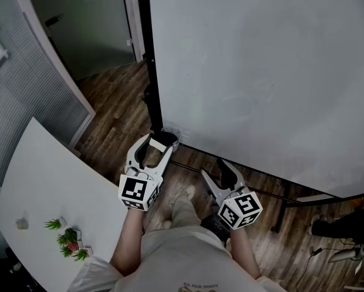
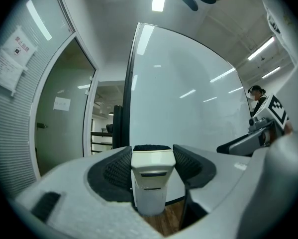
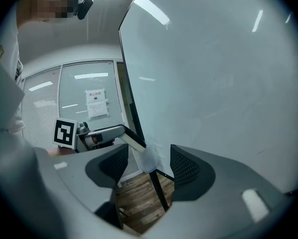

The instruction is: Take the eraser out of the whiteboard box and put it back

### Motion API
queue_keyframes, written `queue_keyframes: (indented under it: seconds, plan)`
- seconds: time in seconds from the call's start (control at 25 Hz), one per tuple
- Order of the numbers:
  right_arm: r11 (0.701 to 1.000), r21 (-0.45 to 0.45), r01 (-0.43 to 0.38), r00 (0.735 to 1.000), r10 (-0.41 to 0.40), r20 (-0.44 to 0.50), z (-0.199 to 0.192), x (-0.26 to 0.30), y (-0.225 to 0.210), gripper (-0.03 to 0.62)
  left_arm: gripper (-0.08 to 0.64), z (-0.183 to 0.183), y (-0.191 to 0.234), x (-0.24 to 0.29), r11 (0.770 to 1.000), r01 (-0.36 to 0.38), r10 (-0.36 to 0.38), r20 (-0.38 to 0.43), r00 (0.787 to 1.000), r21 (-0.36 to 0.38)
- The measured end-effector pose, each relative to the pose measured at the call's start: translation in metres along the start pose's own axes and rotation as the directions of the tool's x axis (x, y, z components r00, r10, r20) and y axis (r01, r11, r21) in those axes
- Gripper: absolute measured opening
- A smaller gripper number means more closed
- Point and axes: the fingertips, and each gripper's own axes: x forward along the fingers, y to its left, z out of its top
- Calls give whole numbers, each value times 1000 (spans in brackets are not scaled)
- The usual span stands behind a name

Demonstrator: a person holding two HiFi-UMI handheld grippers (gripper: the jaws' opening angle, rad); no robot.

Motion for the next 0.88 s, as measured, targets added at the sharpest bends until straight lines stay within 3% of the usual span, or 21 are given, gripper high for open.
queue_keyframes:
  seconds: [0.88]
  plan:
    - [1000, -22, -10, 999, 11, 53, 15, -7, 16, 264, 256, 24, -9, -24, 1000, 1, -2, 36, 999, 20]
